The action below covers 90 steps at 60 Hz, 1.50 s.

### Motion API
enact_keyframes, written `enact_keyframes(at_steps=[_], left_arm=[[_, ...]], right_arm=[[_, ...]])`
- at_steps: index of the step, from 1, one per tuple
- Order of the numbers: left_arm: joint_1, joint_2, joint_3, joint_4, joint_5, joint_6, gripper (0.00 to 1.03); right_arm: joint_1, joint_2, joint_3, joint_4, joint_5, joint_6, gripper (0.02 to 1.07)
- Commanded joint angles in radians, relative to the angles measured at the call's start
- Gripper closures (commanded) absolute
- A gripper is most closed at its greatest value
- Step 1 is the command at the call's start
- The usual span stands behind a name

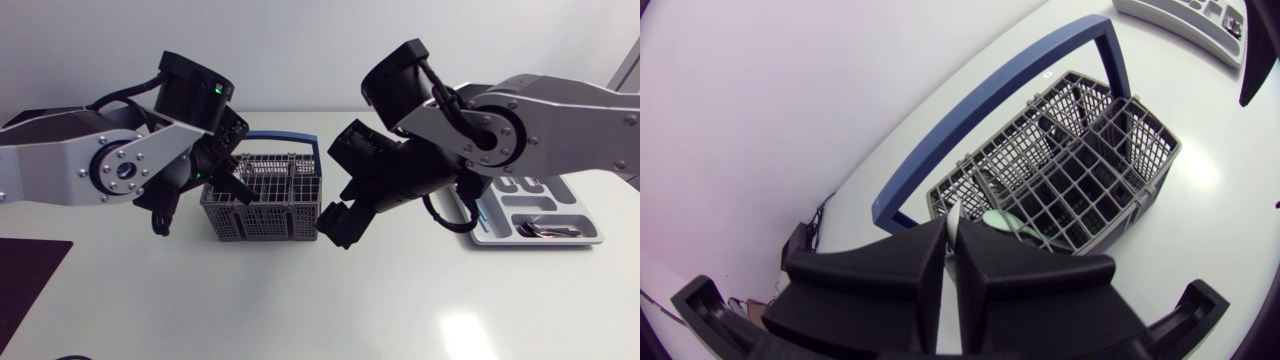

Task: Unload the cutlery basket into the drawer organizer.

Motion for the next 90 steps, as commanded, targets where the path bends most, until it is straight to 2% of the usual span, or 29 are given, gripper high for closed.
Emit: enact_keyframes(at_steps=[1, 18, 33, 55, 65, 71, 79, 90], left_arm=[[-0.009, -0.035, -0.02, 0.015, -0.017, 0.032, 0.96], [-0.01, -0.064, -0.028, 0.017, -0.018, 0.013, 0.95], [-0.015, -0.101, -0.029, 0.005, -0.02, -0.09, 0.95], [-0.027, -0.15, -0.032, -0.032, -0.021, -0.179, 0.95], [-0.061, -0.207, -0.014, -0.149, -0.021, -0.289, 0.95], [-0.102, -0.234, 0.02, -0.279, -0.007, -0.416, 0.95], [-0.137, -0.242, 0.071, -0.44, 0.074, -0.587, 0.96], [-0.148, -0.24, 0.092, -0.494, 0.169, -0.72, 0.96]], right_arm=[[0.003, -0.012, -0.03, 0.0, -0.003, -0.012, 0.14], [0.004, -0.019, -0.031, 0.0, -0.002, -0.007, 0.13], [0.007, -0.025, -0.035, -0.001, -0.002, -0.006, 0.13], [0.01, -0.043, -0.044, -0.004, -0.002, -0.004, 0.13], [0.012, -0.057, -0.054, -0.001, 0.004, -0.01, 0.13], [0.018, -0.074, -0.064, 0.003, 0.004, -0.016, 0.12], [0.03, -0.095, -0.077, 0.003, 0.001, -0.026, 0.1], [0.05, -0.141, -0.113, 0.017, -0.01, -0.033, 0.1]])
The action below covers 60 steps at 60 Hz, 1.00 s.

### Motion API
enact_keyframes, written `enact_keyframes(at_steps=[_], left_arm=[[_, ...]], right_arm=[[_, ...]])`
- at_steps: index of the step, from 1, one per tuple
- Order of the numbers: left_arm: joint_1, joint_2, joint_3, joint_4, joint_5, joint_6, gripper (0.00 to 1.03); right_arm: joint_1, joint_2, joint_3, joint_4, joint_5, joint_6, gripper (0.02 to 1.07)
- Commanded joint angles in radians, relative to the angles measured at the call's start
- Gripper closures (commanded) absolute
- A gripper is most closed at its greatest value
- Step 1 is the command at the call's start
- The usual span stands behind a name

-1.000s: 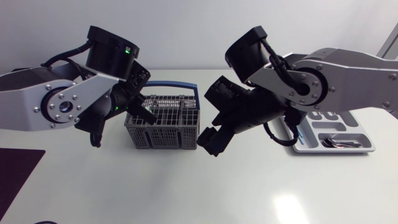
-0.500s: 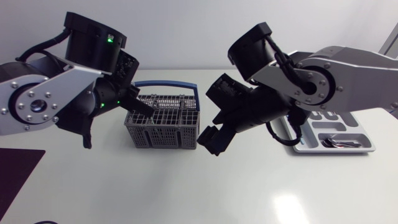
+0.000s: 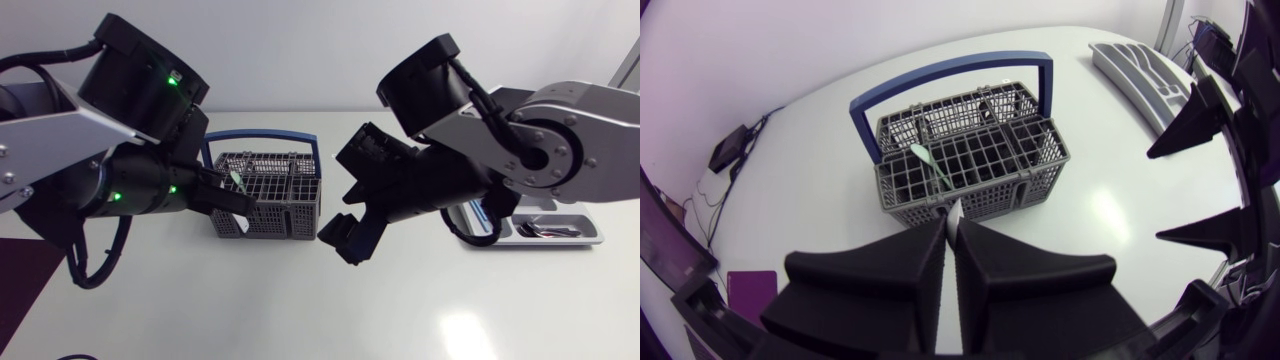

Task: Unload the cutlery basket into the drawer organizer.

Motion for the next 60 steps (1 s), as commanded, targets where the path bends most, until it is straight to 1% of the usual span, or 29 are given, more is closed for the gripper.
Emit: enact_keyframes(at_steps=[1, 3, 6, 10, 18, 20, 23, 31, 32, 33, 39, 49, 60], left_arm=[[-0.006, -0.011, 0.044, -0.02, 0.033, -0.091, 0.96], [0.0, -0.009, 0.048, -0.025, 0.053, -0.106, 0.96], [0.014, 0.0, 0.065, -0.047, 0.114, -0.146, 0.96], [0.024, 0.011, 0.077, -0.068, 0.175, -0.191, 0.96], [0.031, 0.017, 0.088, -0.09, 0.277, -0.258, 0.96], [0.04, 0.018, 0.09, -0.093, 0.307, -0.263, 0.96], [0.052, 0.018, 0.093, -0.094, 0.344, -0.274, 0.96], [0.1, 0.026, 0.1, -0.108, 0.47, -0.284, 0.96], [0.101, 0.026, 0.1, -0.108, 0.472, -0.284, 0.96], [0.112, 0.026, 0.1, -0.108, 0.499, -0.286, 0.96], [0.132, 0.026, 0.099, -0.108, 0.553, -0.289, 0.96], [0.153, 0.026, 0.093, -0.103, 0.616, -0.298, 0.96], [0.158, 0.026, 0.1, -0.083, 0.654, -0.323, 0.96]], right_arm=[[0.016, -0.03, -0.043, 0.008, -0.017, -0.019, 0.1], [0.017, -0.041, -0.048, 0.008, -0.027, -0.022, 0.1], [0.03, -0.059, -0.064, 0.008, -0.03, -0.042, 0.1], [0.045, -0.085, -0.089, 0.023, -0.033, -0.059, 0.1], [0.043, -0.119, -0.129, 0.064, -0.11, -0.063, 0.09], [0.042, -0.123, -0.137, 0.077, -0.125, -0.063, 0.09], [0.034, -0.128, -0.146, 0.086, -0.173, -0.071, 0.1], [0.028, -0.13, -0.15, 0.104, -0.211, -0.079, 0.1], [0.027, -0.13, -0.152, 0.109, -0.219, -0.08, 0.1], [0.025, -0.128, -0.152, 0.115, -0.225, -0.082, 0.1], [0.025, -0.123, -0.15, 0.14, -0.245, -0.085, 0.1], [0.034, -0.082, -0.137, 0.169, -0.256, -0.079, 0.1], [0.036, -0.039, -0.109, 0.19, -0.263, -0.074, 0.11]])
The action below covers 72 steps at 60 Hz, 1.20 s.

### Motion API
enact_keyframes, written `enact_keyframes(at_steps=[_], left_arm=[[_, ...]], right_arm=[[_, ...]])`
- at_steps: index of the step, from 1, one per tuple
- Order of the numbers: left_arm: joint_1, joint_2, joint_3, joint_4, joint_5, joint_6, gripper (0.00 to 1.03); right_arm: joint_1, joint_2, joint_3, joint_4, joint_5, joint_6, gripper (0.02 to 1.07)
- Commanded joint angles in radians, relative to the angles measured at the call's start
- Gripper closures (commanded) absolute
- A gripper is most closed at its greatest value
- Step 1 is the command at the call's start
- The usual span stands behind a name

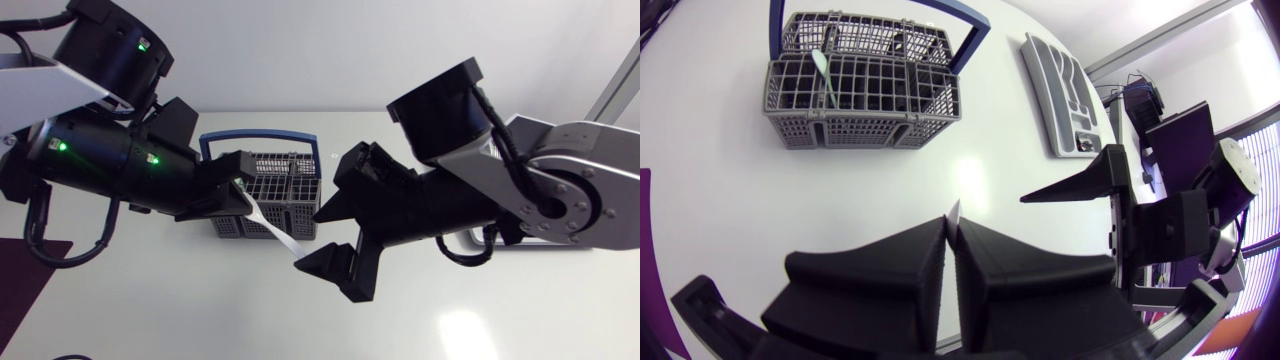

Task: Unload the cutlery basket into the drawer organizer.

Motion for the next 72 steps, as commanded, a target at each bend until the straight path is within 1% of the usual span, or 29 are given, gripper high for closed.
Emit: enact_keyframes(at_steps=[1, 6, 16, 31, 40, 48, 53, 55, 59, 61, 63, 71, 72], left_arm=[[0.004, 0.012, 0.033, 0.013, 0.021, -0.038, 0.96], [0.001, 0.018, 0.036, 0.019, 0.055, -0.046, 0.96], [-0.012, 0.029, 0.04, 0.03, 0.073, -0.054, 0.96], [-0.022, 0.043, 0.043, 0.03, 0.075, -0.054, 0.96], [-0.032, 0.043, 0.048, 0.03, 0.075, -0.058, 0.96], [-0.035, 0.043, 0.049, 0.03, 0.075, -0.058, 0.96], [-0.036, 0.043, 0.048, 0.03, 0.075, -0.058, 0.96], [-0.038, 0.043, 0.046, 0.03, 0.075, -0.058, 0.96], [-0.038, 0.041, 0.046, 0.03, 0.075, -0.058, 0.96], [-0.038, 0.041, 0.046, 0.03, 0.073, -0.058, 0.96], [-0.036, 0.041, 0.045, 0.03, 0.073, -0.058, 0.96], [-0.038, 0.04, 0.042, 0.03, 0.073, -0.057, 0.95], [-0.038, 0.038, 0.042, 0.03, 0.073, -0.058, 0.95]], right_arm=[[0.006, 0.033, 0.022, 0.019, -0.01, -0.007, 0.12], [0.008, 0.053, 0.041, 0.021, -0.011, -0.005, 0.12], [0.008, 0.09, 0.074, 0.028, -0.011, -0.002, 0.15], [0.01, 0.133, 0.117, 0.03, -0.011, 0.0, 0.26], [0.011, 0.156, 0.13, 0.036, -0.011, 0.0, 0.46], [0.013, 0.156, 0.135, 0.045, -0.011, 0.006, 0.62], [0.013, 0.156, 0.138, 0.045, -0.011, 0.01, 0.63], [0.013, 0.157, 0.14, 0.045, -0.011, 0.012, 0.69], [0.013, 0.16, 0.141, 0.044, -0.011, 0.015, 0.7], [0.013, 0.162, 0.141, 0.044, -0.014, 0.017, 0.74], [0.013, 0.162, 0.143, 0.042, -0.019, 0.018, 0.74], [0.013, 0.17, 0.149, 0.027, -0.037, 0.018, 0.81], [0.013, 0.171, 0.149, 0.024, -0.039, 0.018, 0.84]])
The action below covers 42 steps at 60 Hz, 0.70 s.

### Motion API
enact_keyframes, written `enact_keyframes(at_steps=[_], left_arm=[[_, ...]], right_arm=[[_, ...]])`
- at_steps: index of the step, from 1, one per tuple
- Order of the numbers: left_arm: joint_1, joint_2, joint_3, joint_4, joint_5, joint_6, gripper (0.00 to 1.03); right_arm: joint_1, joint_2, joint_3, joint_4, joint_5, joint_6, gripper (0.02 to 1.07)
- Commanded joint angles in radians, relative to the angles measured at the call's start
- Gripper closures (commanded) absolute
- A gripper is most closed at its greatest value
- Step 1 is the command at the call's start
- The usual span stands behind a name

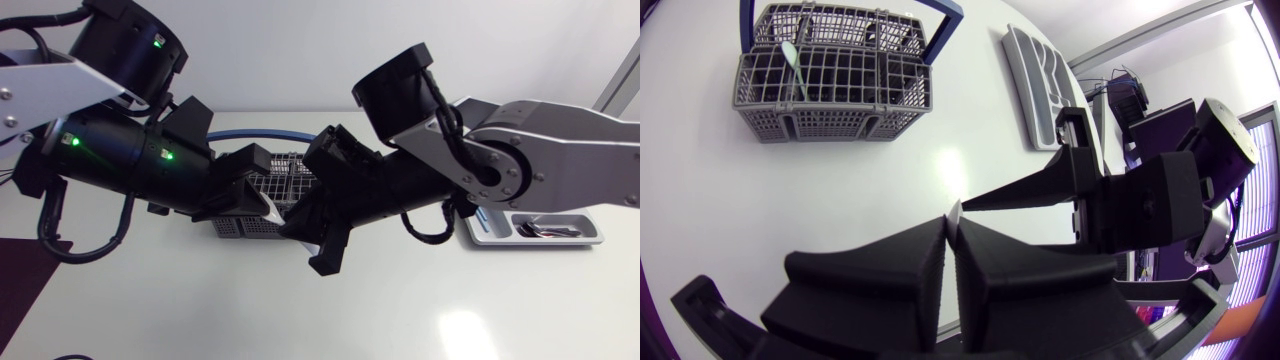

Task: Unload the cutlery basket into the drawer organizer.

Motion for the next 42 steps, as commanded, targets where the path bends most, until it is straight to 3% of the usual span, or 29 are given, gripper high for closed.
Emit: enact_keyframes(at_steps=[1, 10, 19, 26, 32, 42], left_arm=[[-0.009, 0.008, 0.024, 0.0, 0.004, -0.016, 0.95], [-0.011, 0.008, 0.022, 0.001, 0.004, -0.017, 0.92], [-0.009, 0.004, 0.022, 0.001, 0.004, -0.02, 0.88], [-0.011, -0.001, 0.031, 0.001, 0.006, -0.025, 0.77], [-0.011, -0.003, 0.041, 0.001, 0.029, -0.036, 0.59], [0.008, -0.018, 0.071, 0.004, 0.03, -0.052, 0.46]], right_arm=[[0.006, 0.029, 0.028, -0.006, -0.007, 0.018, 0.84], [0.001, 0.026, 0.026, -0.006, -0.026, 0.021, 1.02], [-0.005, 0.02, 0.018, -0.011, -0.03, 0.023, 1.02], [-0.007, 0.014, 0.014, -0.023, -0.04, 0.023, 1.02], [-0.007, 0.009, 0.006, -0.028, -0.046, 0.021, 1.02], [-0.008, 0.003, -0.005, -0.038, -0.063, 0.021, 1.02]])
